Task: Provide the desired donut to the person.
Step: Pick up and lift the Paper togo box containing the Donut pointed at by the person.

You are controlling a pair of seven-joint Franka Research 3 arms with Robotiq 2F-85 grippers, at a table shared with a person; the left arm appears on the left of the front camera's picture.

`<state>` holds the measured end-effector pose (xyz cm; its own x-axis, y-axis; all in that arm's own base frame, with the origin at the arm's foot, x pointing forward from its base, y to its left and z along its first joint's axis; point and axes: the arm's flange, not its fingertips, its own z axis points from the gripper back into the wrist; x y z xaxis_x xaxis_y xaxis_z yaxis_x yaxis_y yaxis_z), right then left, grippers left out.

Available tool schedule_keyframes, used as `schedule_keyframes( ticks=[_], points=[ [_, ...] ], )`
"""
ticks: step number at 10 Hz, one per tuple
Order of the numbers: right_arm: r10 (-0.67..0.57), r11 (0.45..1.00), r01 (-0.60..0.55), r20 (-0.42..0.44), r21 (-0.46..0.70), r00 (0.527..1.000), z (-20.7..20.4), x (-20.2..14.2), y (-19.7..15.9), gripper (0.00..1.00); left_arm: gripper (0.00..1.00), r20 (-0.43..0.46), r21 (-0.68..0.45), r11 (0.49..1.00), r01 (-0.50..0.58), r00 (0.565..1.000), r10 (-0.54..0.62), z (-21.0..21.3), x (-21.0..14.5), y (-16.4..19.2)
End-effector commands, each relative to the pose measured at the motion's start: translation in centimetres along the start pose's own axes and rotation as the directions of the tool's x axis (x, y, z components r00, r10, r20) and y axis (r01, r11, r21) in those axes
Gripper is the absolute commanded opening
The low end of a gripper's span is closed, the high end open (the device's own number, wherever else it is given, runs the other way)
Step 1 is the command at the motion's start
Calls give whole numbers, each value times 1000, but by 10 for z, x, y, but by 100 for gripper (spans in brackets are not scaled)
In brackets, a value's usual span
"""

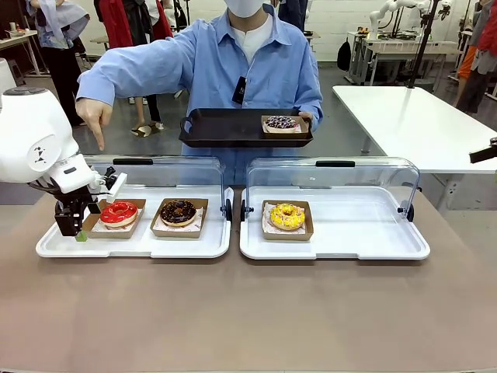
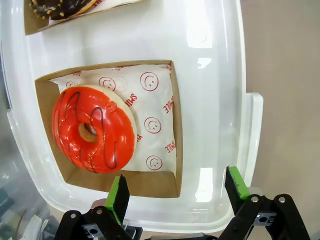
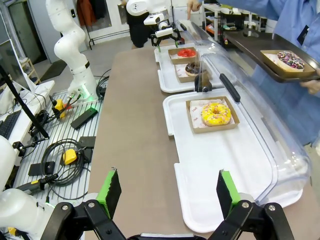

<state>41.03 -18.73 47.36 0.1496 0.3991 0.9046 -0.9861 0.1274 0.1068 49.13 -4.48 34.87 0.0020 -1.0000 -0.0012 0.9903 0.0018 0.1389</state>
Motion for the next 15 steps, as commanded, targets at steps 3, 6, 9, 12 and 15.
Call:
schedule_keyframes(
  ticks=[3, 6, 9, 12, 15],
  points=[
    [3, 1000, -3, 8, 4, 1000, 0, 1, 1, 100, 100, -1, 26, 999, -26, 1000, 26, -7, 1, -2],
    [3, 1000, -3, 8, 4, 1000, 0, 1, 1, 100, 100, -6, 9, 1000, -28, 1000, 28, -11, 1, -2],
    [3, 1000, -3, 8, 4, 1000, 0, 1, 1, 100, 100, -17, -11, 999, -35, 999, 35, -20, 0, 2],
    [3, 1000, -3, 8, 4, 1000, 0, 1, 1, 100, 47, -8, -1, 1000, -18, 1000, 18, -23, -2, 3],
    [3, 1000, -3, 8, 4, 1000, 0, 1, 1, 100, 0, -11, -3, 1000, -14, 1000, 14, -23, -4, 3]
  ],
)
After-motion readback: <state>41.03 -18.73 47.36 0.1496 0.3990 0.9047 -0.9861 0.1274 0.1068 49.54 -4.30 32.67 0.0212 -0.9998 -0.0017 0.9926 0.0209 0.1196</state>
